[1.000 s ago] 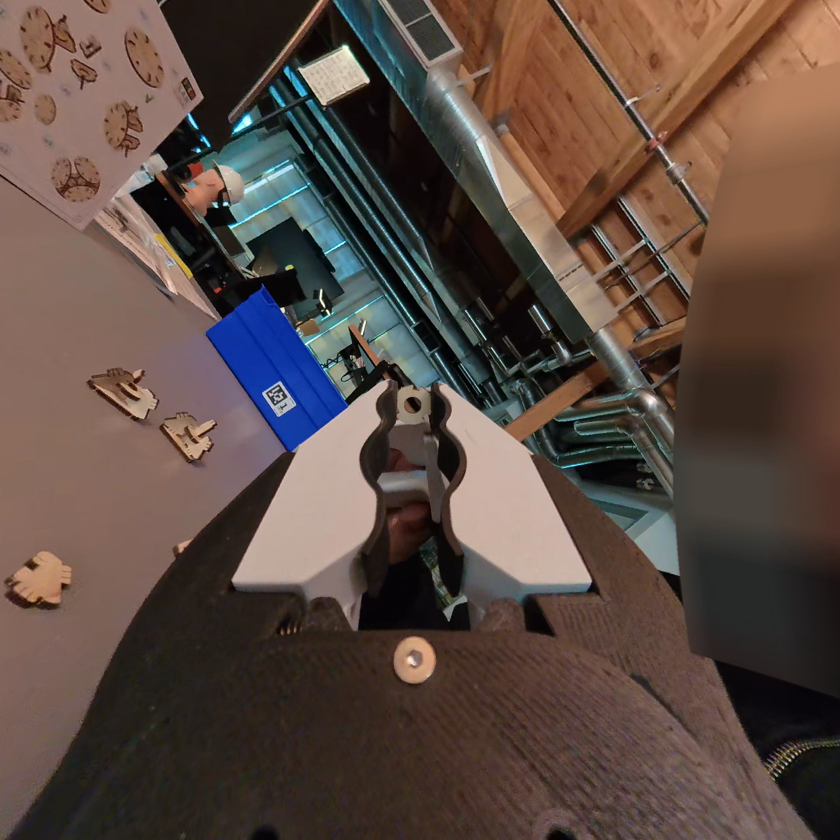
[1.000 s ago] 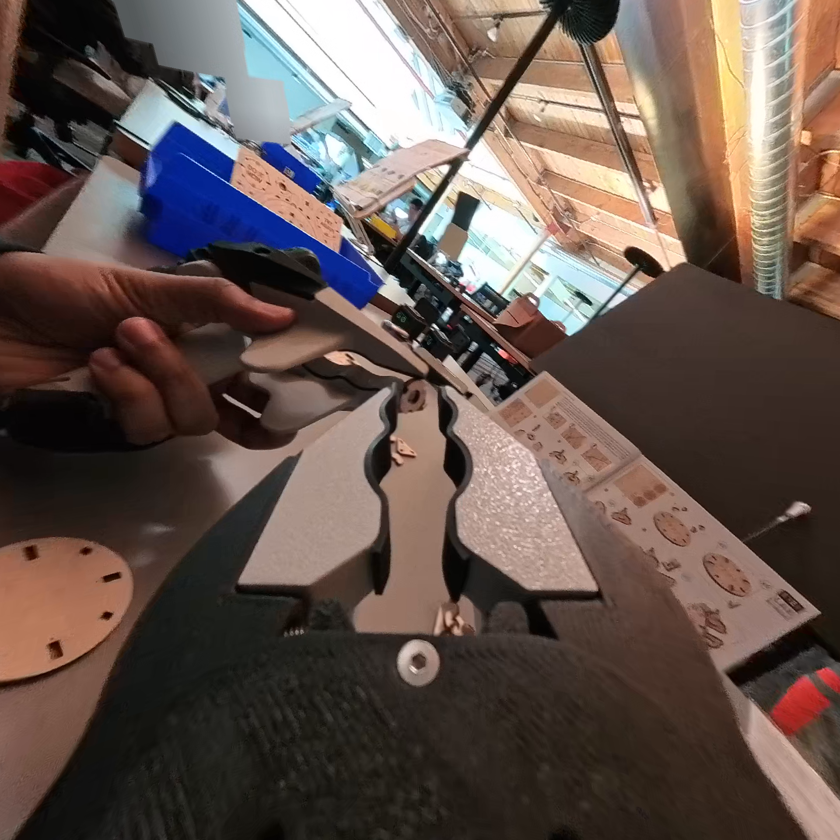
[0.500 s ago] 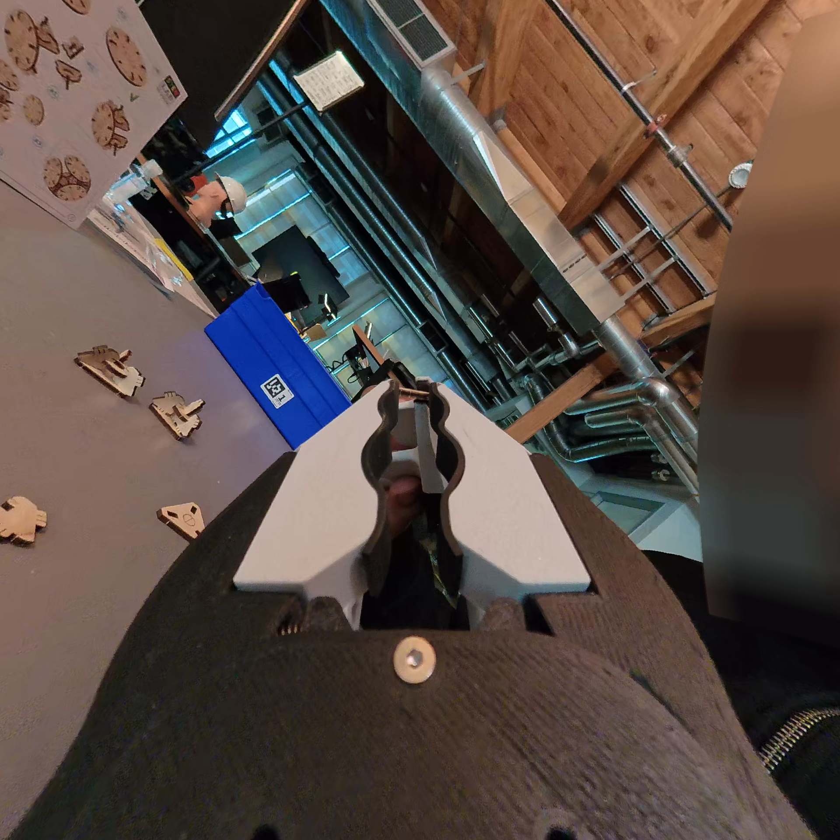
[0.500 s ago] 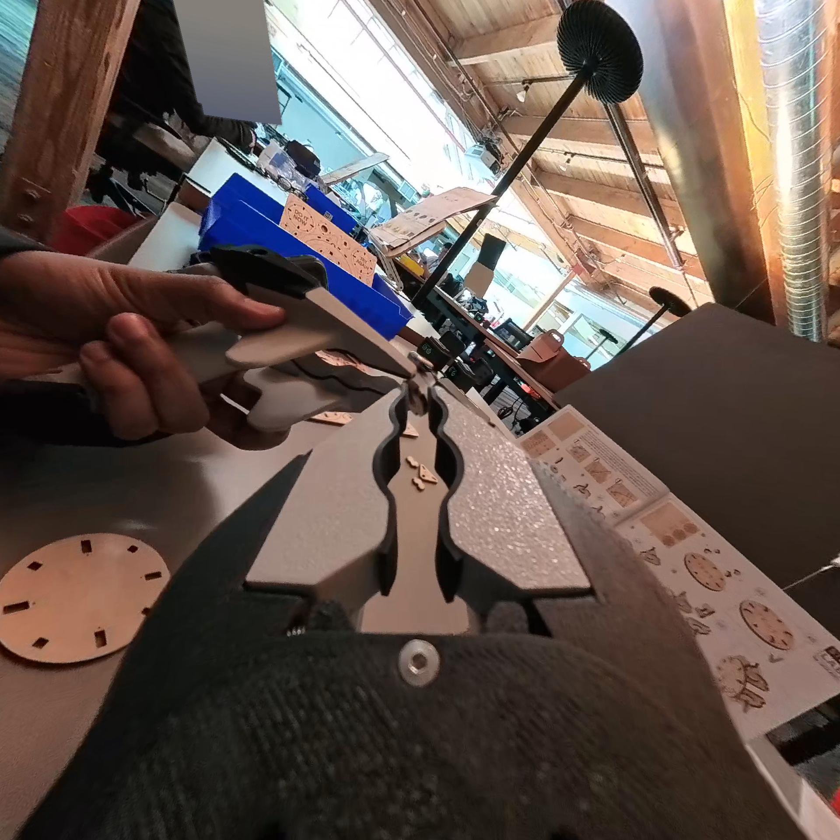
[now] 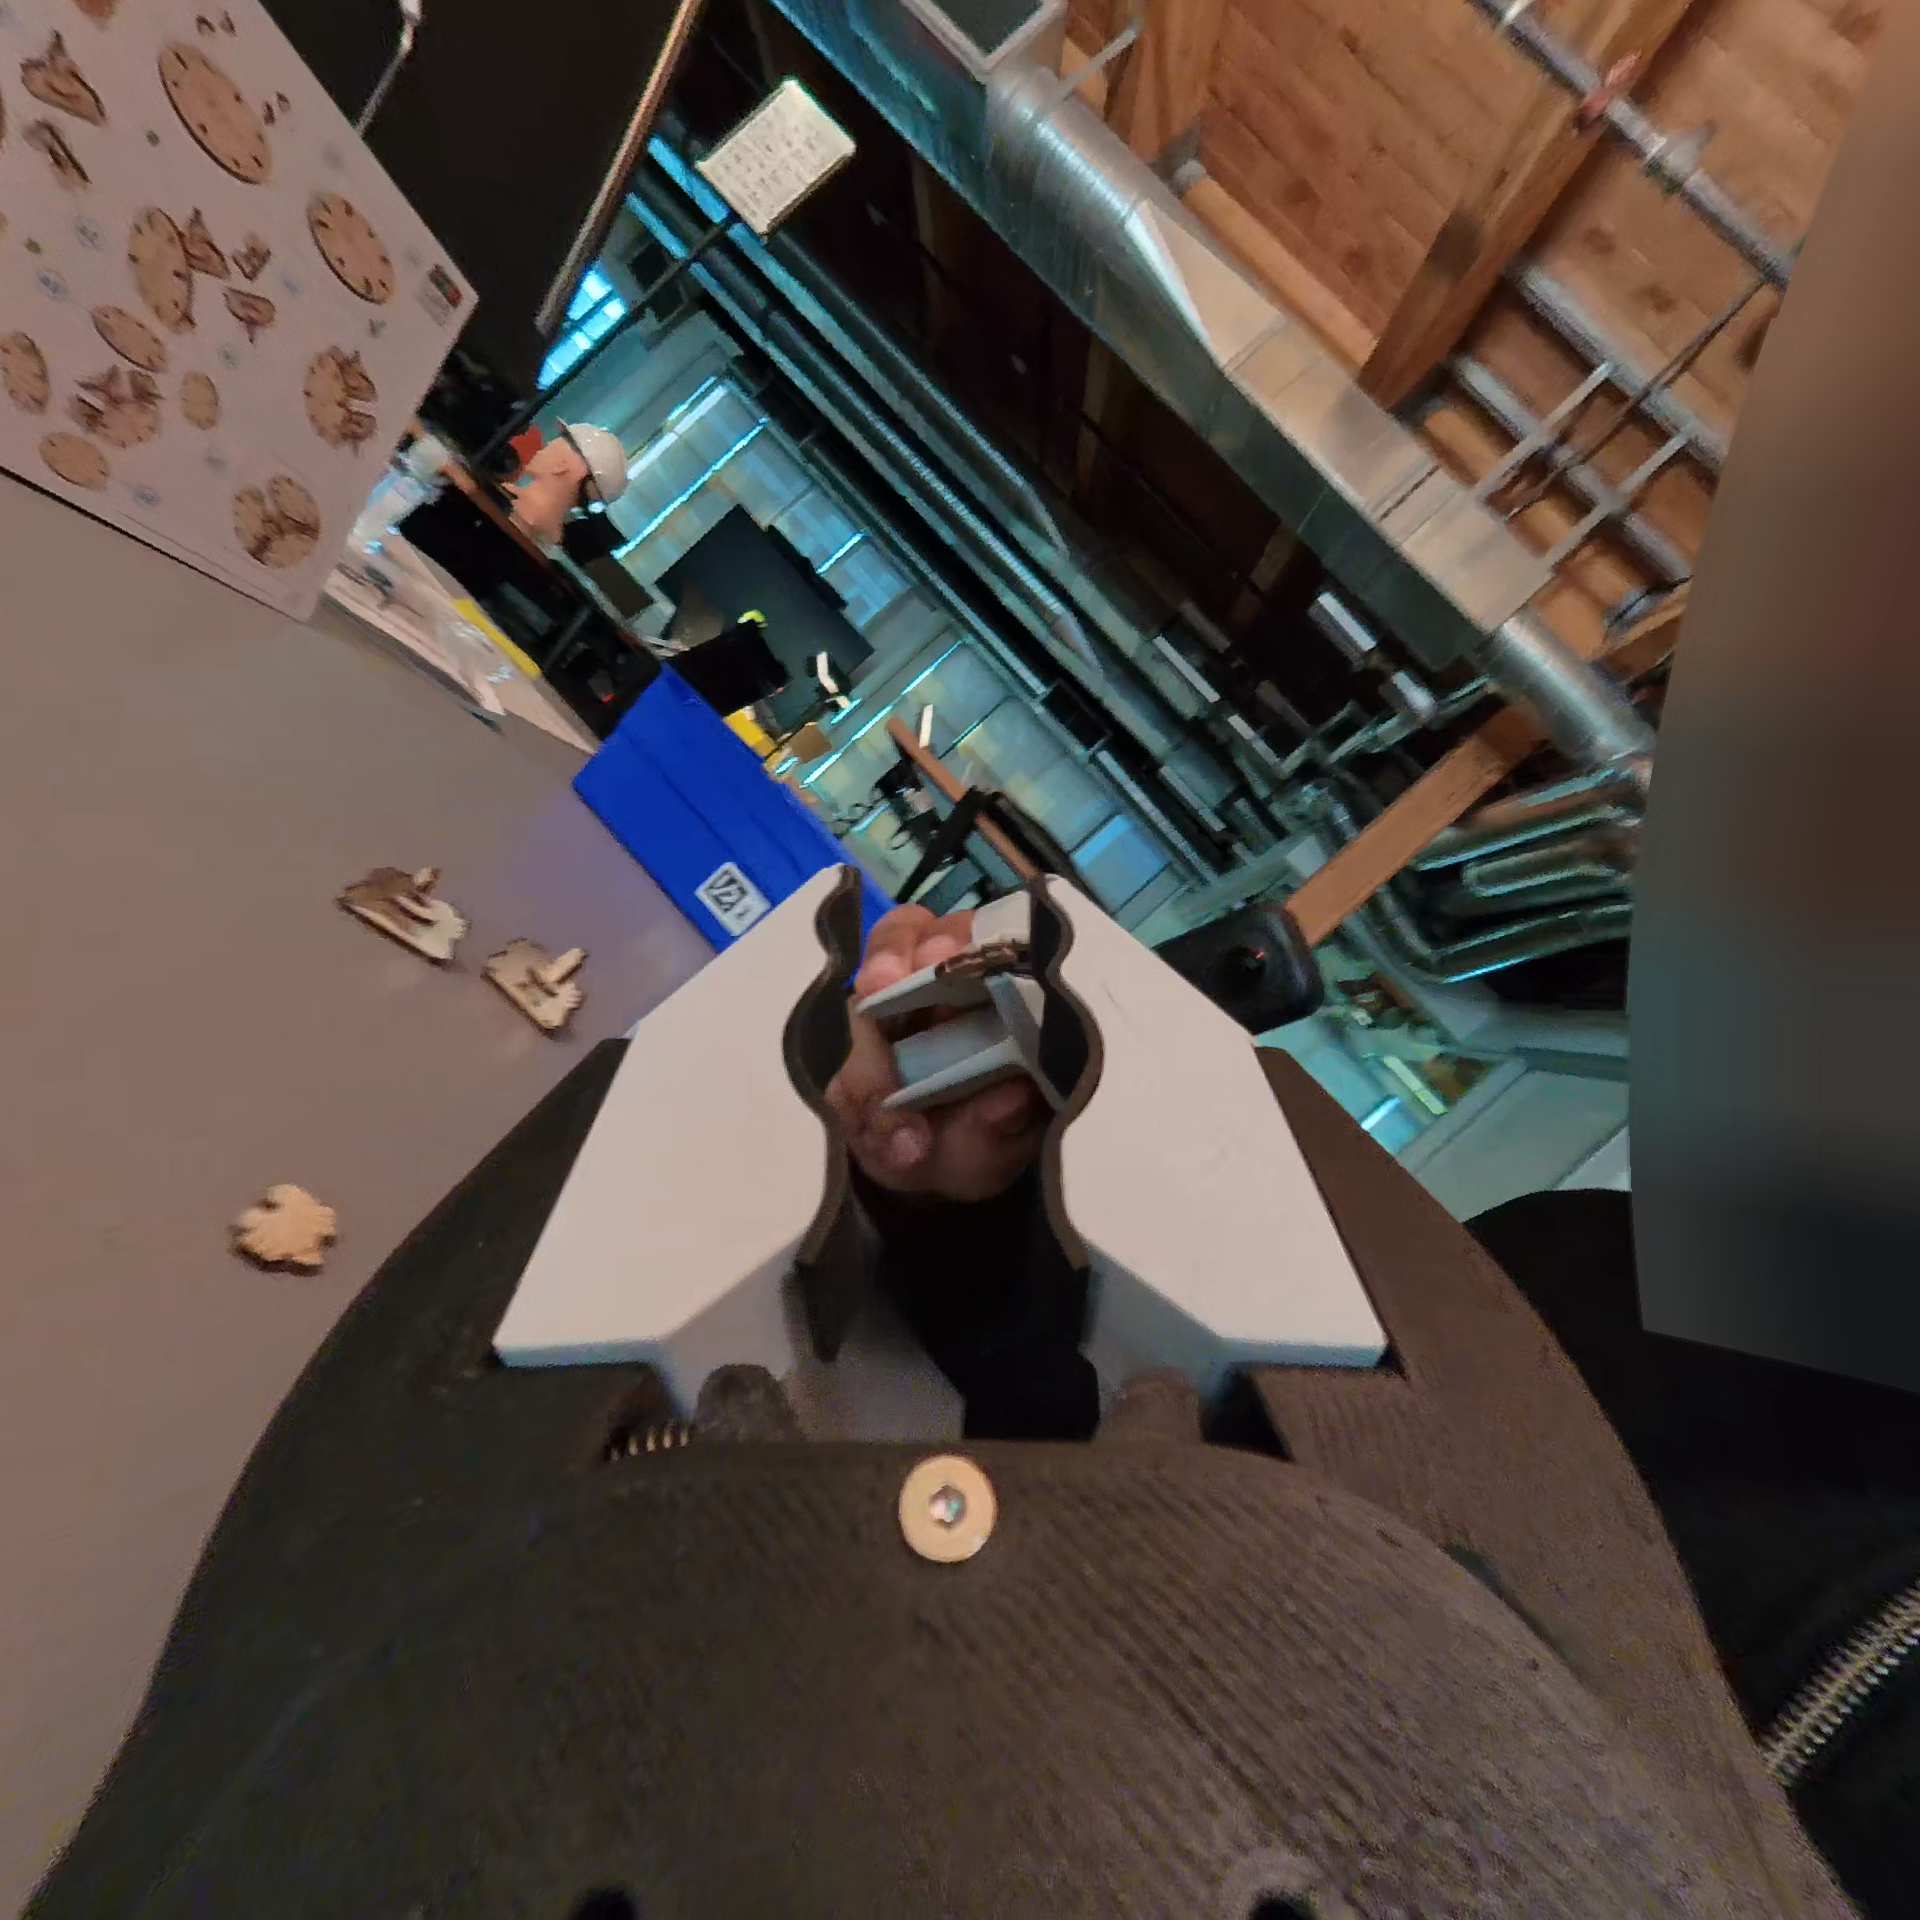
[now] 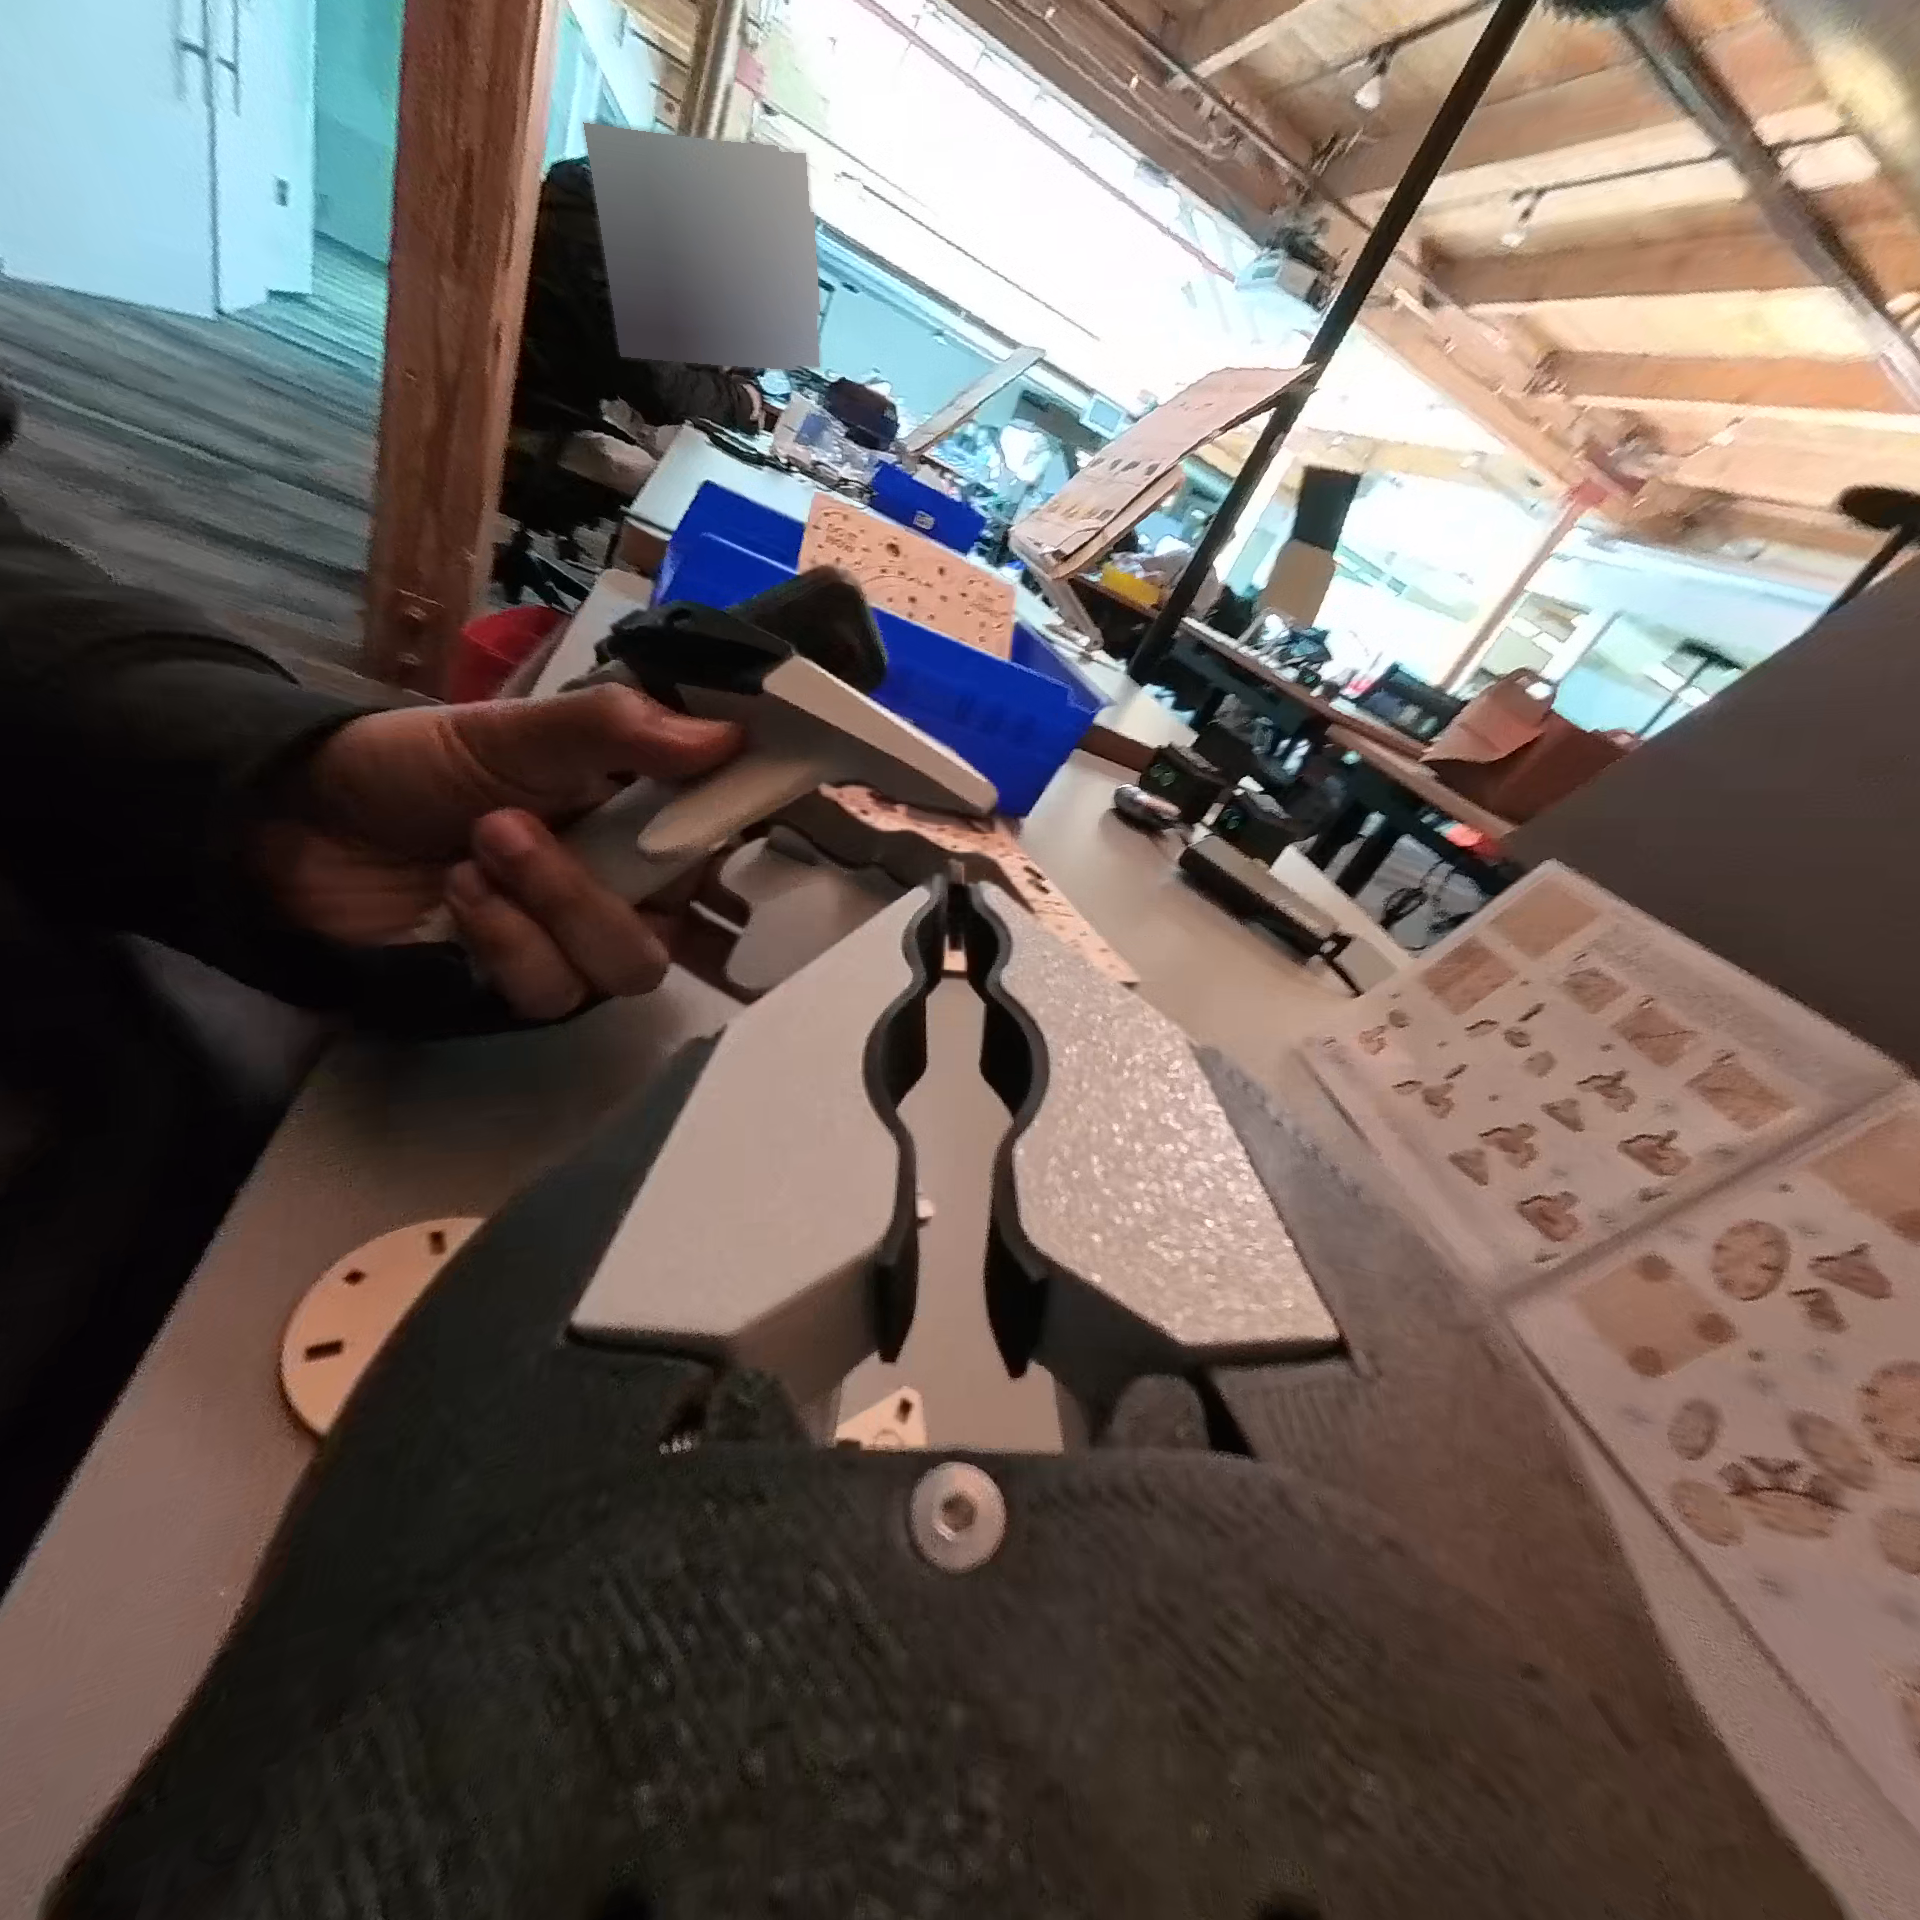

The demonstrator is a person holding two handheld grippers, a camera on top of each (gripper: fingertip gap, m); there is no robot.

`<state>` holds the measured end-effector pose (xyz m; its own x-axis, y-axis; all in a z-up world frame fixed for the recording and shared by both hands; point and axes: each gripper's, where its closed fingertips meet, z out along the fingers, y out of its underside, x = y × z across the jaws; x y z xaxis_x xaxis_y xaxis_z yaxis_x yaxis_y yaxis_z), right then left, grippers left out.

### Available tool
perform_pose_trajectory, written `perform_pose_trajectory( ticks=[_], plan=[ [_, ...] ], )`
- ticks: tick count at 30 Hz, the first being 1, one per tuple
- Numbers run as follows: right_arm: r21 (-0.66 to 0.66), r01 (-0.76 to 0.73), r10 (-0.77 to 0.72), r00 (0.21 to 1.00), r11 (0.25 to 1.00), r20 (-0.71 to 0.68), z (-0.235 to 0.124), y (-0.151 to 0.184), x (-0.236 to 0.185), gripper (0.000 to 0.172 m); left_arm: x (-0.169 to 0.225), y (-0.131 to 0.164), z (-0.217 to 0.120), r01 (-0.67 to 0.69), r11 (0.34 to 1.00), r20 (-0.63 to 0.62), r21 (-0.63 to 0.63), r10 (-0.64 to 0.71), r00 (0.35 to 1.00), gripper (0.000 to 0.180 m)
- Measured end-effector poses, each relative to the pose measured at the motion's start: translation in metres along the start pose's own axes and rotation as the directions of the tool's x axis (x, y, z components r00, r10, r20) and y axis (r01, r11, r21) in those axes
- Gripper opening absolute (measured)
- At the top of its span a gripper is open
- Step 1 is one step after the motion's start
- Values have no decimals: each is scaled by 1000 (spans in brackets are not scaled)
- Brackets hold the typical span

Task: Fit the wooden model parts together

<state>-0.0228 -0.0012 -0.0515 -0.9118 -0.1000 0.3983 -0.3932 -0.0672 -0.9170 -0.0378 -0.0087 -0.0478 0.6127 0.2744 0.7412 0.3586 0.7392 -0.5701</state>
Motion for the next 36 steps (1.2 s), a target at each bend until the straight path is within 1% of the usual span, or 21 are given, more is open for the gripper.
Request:
perform_pose_trajectory(
  ticks=[2,5,7,10,12,13,14,16,19,22,26,28,29,32,34,36],
  plan=[
    [-7,-61,61,998,998,34,1,2,-2,1,-4,-1,-2,-75,997,41,-35,76,996,40],
    [-27,-202,204,973,979,108,3,6,-6,1,0,8,-1,-195,972,32,-128,201,979,40],
    [-38,-315,317,938,948,142,5,7,-6,1,4,16,1,-248,950,7,-189,254,967,34],
    [-32,-467,465,868,884,173,5,4,-2,1,7,19,1,-275,941,-18,-198,277,961,30],
    [-8,-544,536,823,839,190,3,0,3,0,8,20,1,-266,945,-28,-192,265,964,21],
    [-3,-576,566,801,817,197,2,0,5,0,6,20,1,-257,947,-18,-194,259,966,14],
    [-4,-602,590,781,799,205,2,0,6,0,4,20,2,-255,946,-6,-200,259,966,9],
    [-18,-635,623,750,772,222,2,2,5,0,1,21,2,-266,942,11,-203,274,962,6],
    [-22,-647,635,741,762,219,2,3,6,0,1,21,2,-296,932,13,-209,305,952,3],
    [-2,-624,613,768,782,187,2,4,9,2,0,18,0,-309,929,26,-203,320,947,1],
    [69,-528,523,849,846,75,-2,2,23,26,-6,13,-3,-234,954,37,-185,245,969,1],
    [50,-446,445,895,894,26,0,6,22,41,-12,14,-5,-174,966,55,-193,188,981,1],
    [24,-394,394,919,919,14,2,9,18,45,-13,15,-5,-139,970,53,-198,152,987,1],
    [-83,-192,189,981,978,-42,8,23,10,46,-14,16,-6,-40,978,35,-203,48,998,1],
    [-135,-57,49,997,989,-65,11,29,6,41,-16,18,-7,-5,979,34,-206,12,999,1],
    [-159,56,-71,993,986,-93,12,30,6,35,-17,20,-7,19,977,31,-211,-13,999,1]
  ],
)
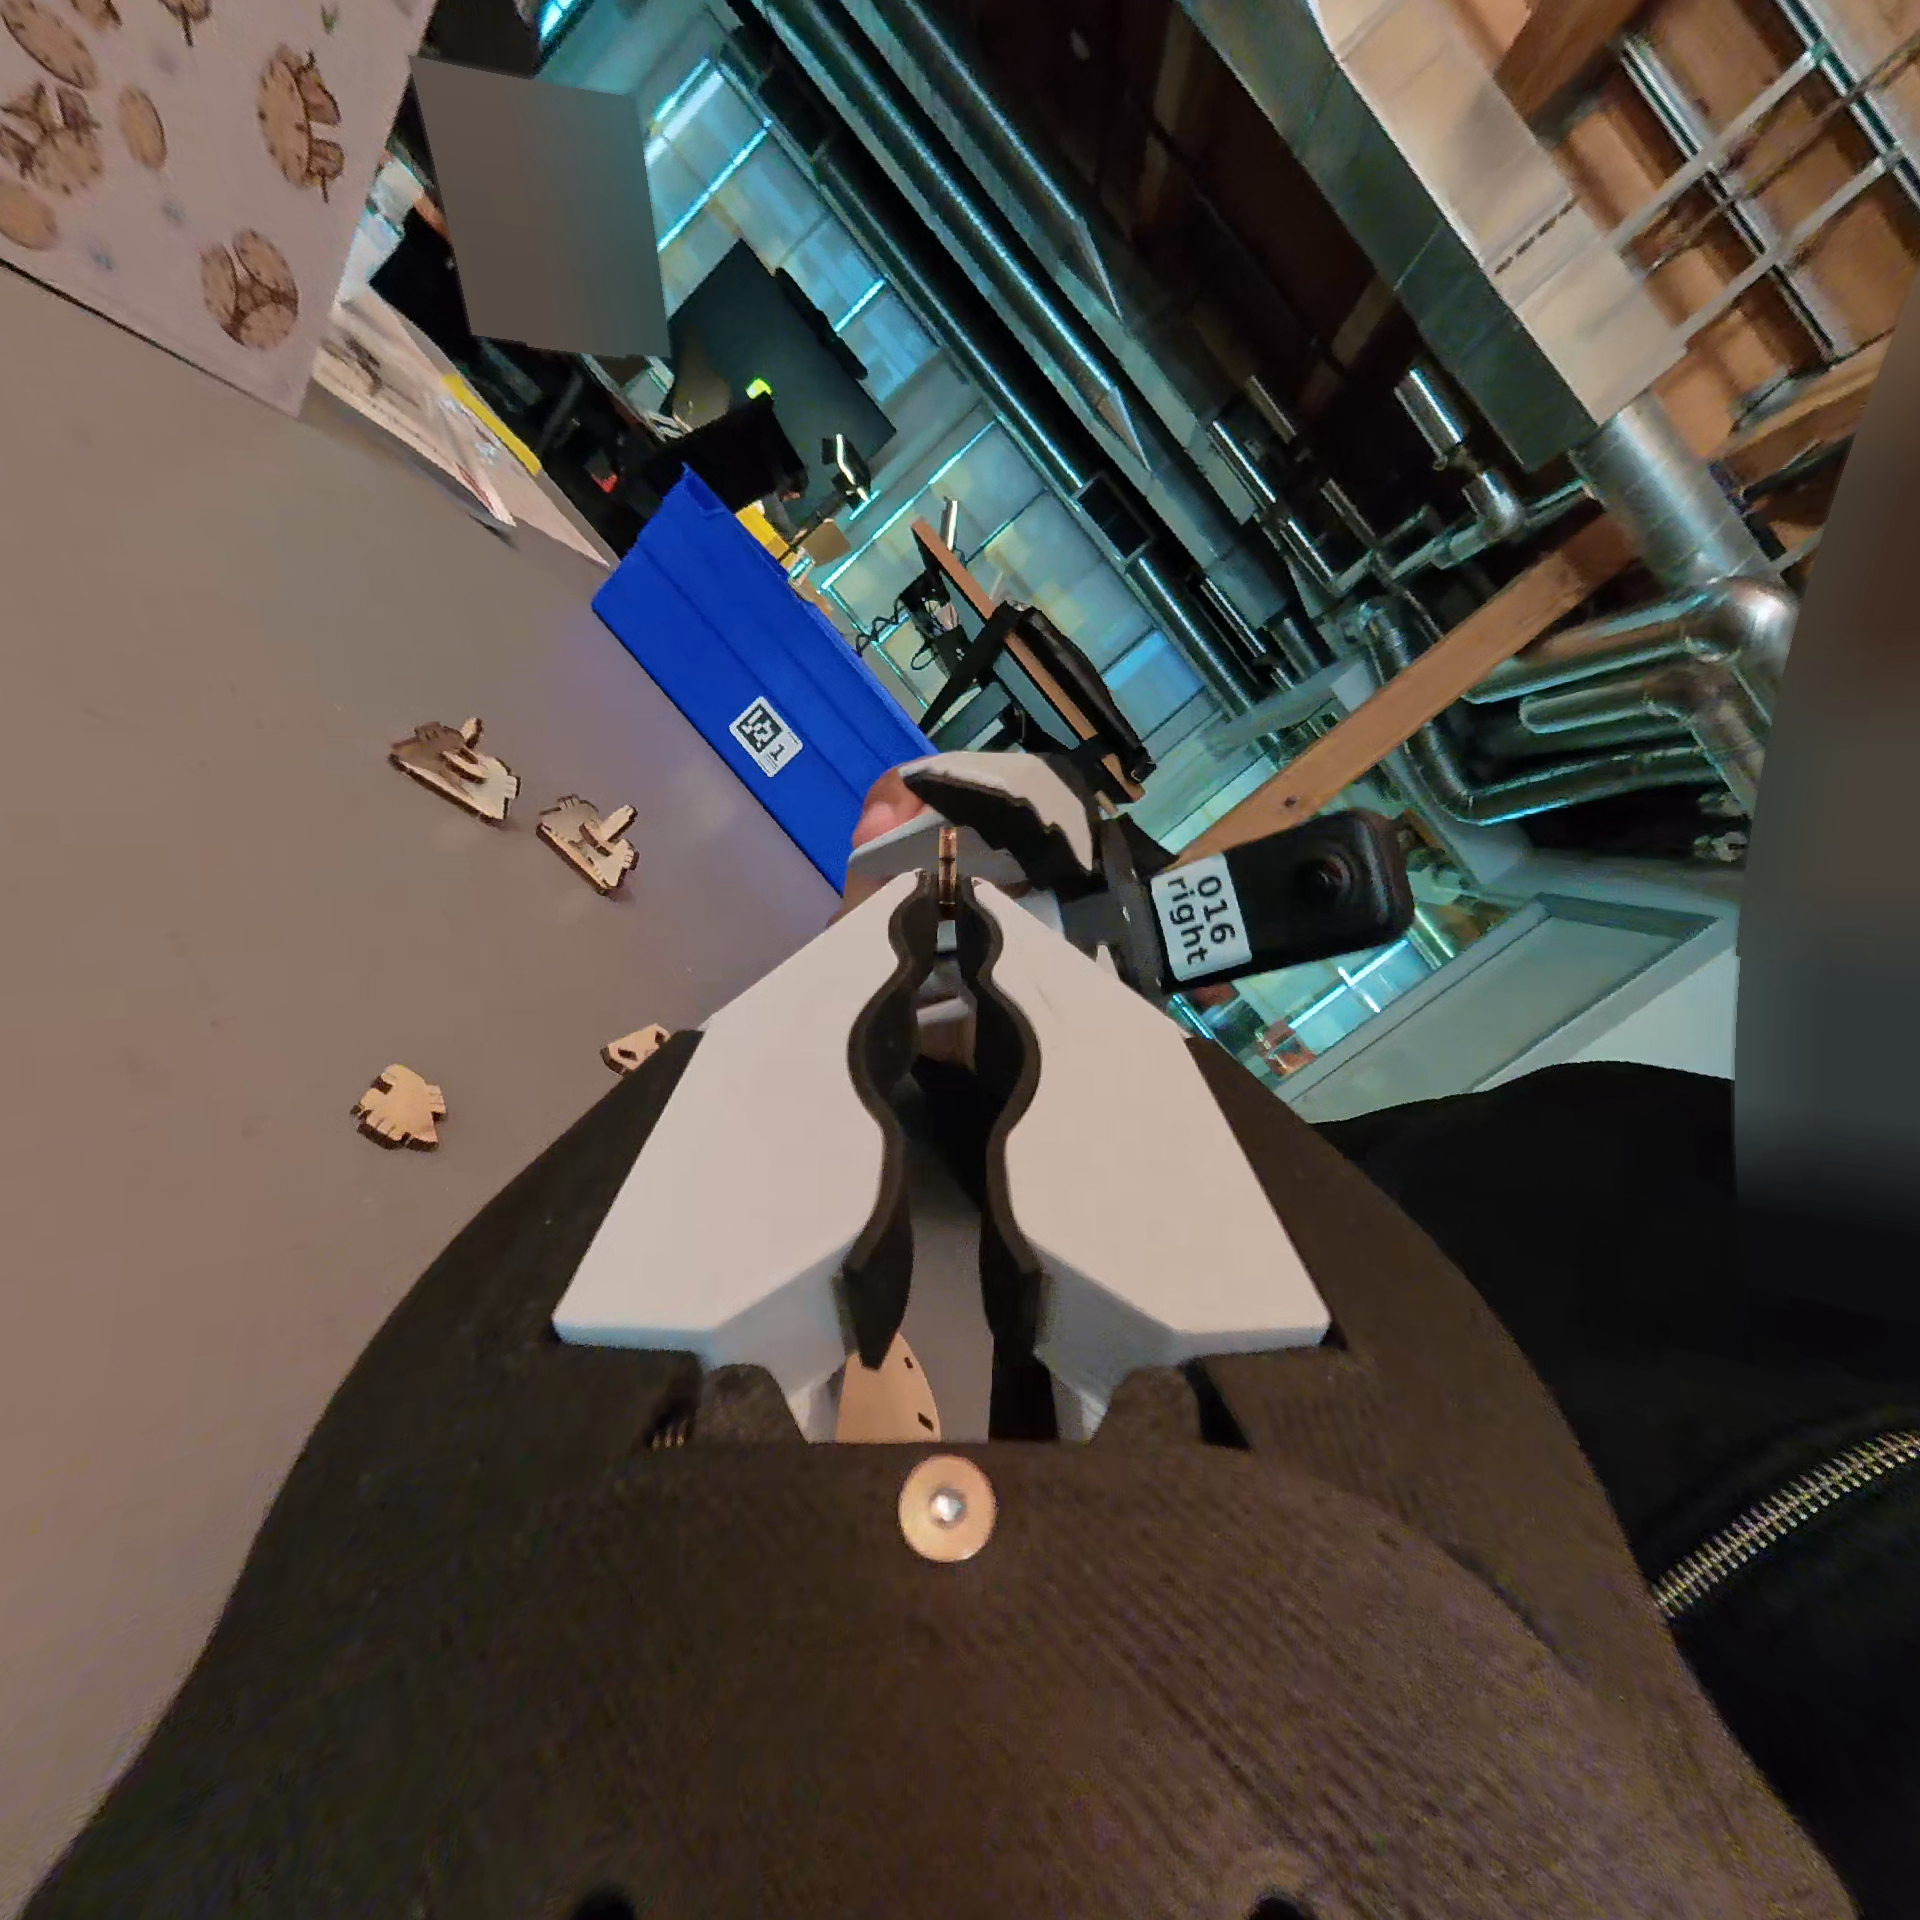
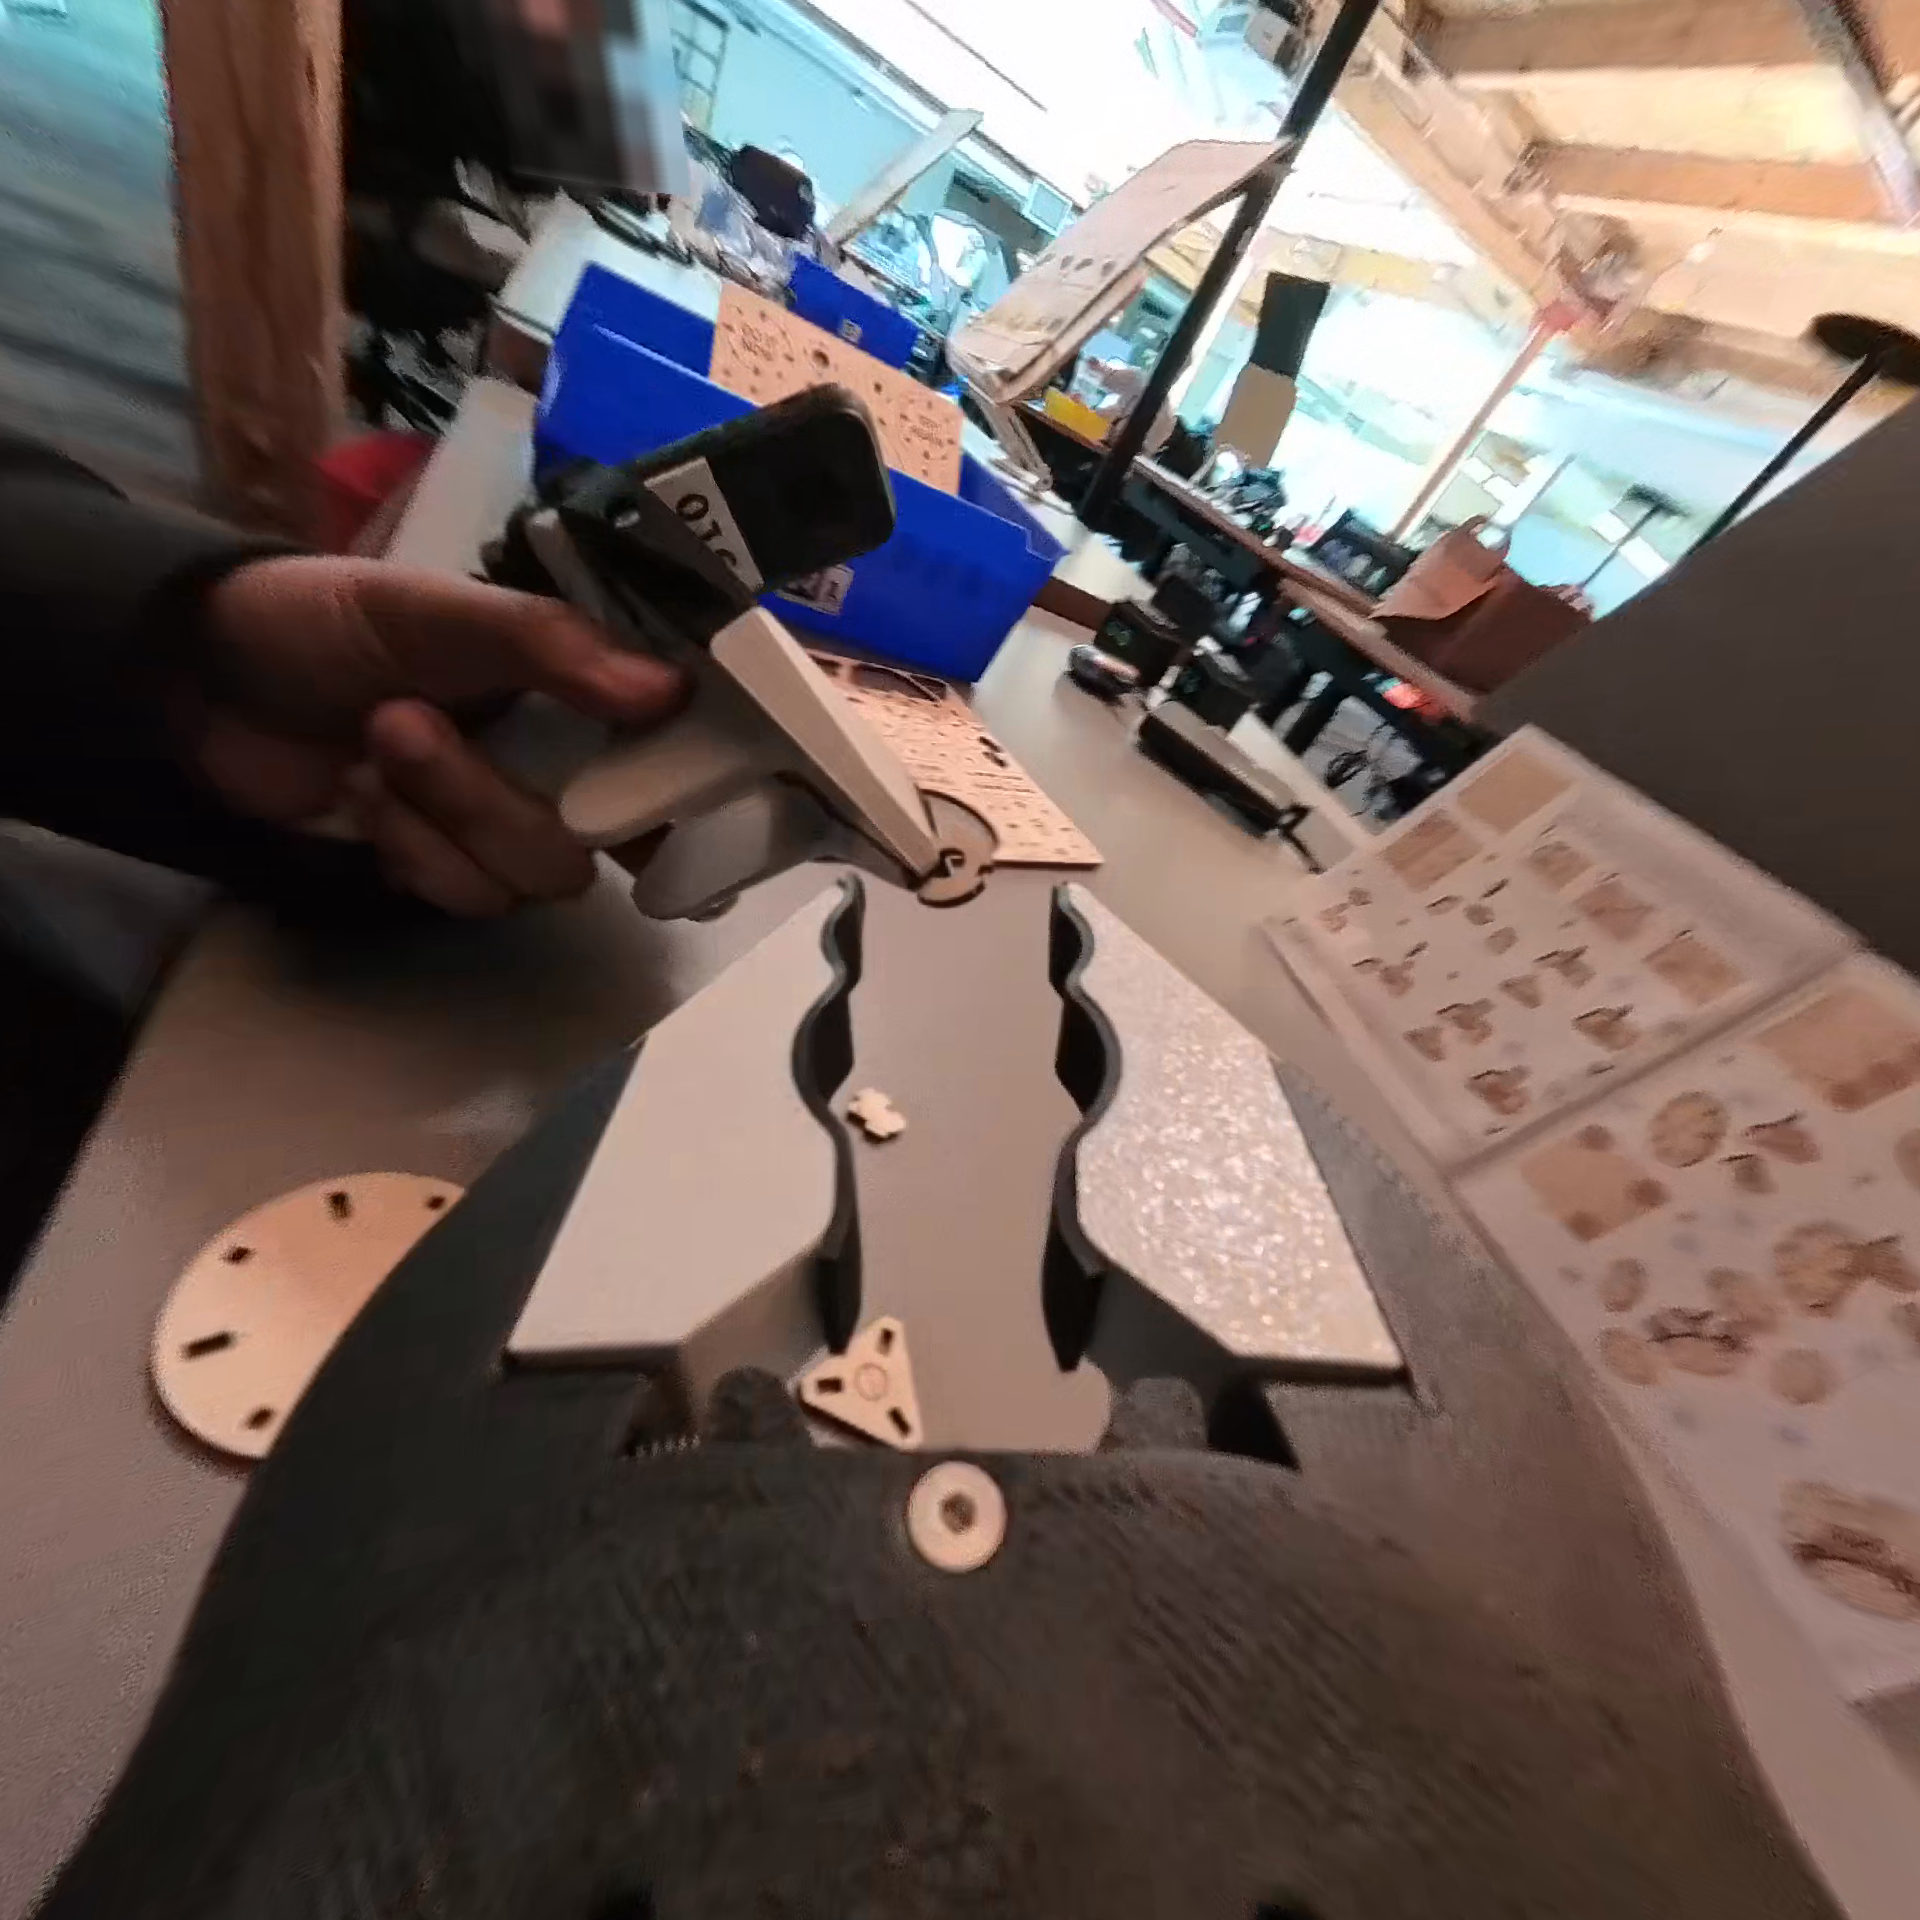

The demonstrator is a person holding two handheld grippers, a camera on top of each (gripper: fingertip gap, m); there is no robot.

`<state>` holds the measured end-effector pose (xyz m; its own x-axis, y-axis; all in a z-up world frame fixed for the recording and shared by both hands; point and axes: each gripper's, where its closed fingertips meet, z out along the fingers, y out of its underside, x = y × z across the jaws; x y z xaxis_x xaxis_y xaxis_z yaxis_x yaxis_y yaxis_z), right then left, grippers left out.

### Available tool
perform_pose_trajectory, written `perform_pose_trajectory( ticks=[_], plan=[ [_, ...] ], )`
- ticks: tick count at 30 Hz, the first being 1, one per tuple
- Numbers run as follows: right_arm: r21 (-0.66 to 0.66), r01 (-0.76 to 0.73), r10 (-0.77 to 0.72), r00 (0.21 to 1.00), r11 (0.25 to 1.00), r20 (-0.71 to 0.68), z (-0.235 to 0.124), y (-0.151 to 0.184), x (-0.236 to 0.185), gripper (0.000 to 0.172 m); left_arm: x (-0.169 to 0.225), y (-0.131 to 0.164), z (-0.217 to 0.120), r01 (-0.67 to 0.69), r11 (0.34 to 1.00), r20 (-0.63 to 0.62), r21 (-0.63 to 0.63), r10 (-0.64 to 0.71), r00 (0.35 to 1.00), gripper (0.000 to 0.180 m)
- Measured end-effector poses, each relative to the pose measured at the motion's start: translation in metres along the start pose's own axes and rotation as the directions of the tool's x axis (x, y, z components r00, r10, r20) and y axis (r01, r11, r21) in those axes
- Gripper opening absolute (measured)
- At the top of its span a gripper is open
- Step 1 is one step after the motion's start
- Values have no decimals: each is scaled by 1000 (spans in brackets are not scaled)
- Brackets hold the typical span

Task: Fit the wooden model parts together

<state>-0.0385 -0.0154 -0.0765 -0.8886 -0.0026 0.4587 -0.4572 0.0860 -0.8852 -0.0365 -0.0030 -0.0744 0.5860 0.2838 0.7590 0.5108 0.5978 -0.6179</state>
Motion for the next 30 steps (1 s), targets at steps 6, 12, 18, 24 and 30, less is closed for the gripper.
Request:
perform_pose_trajectory(
  ticks=[6,12,18,24,30],
  plan=[
    [-10,133,-133,991,991,-23,0,0,-5,15,-3,4,0,21,999,5,-24,-21,1000,1],
    [-8,96,-96,995,995,-1,0,0,-5,15,-2,4,0,6,1000,1,-28,-6,1000,2],
    [-64,-8,11,999,998,40,6,13,-8,17,-15,-2,-7,-53,998,96,-42,57,994,2],
    [-263,-143,162,985,954,52,12,47,-10,36,-56,-22,-40,-199,972,390,-128,233,891,2],
    [-393,-372,428,901,841,64,23,61,-21,26,-66,-16,-41,-189,963,454,-193,259,853,2]
  ],
)
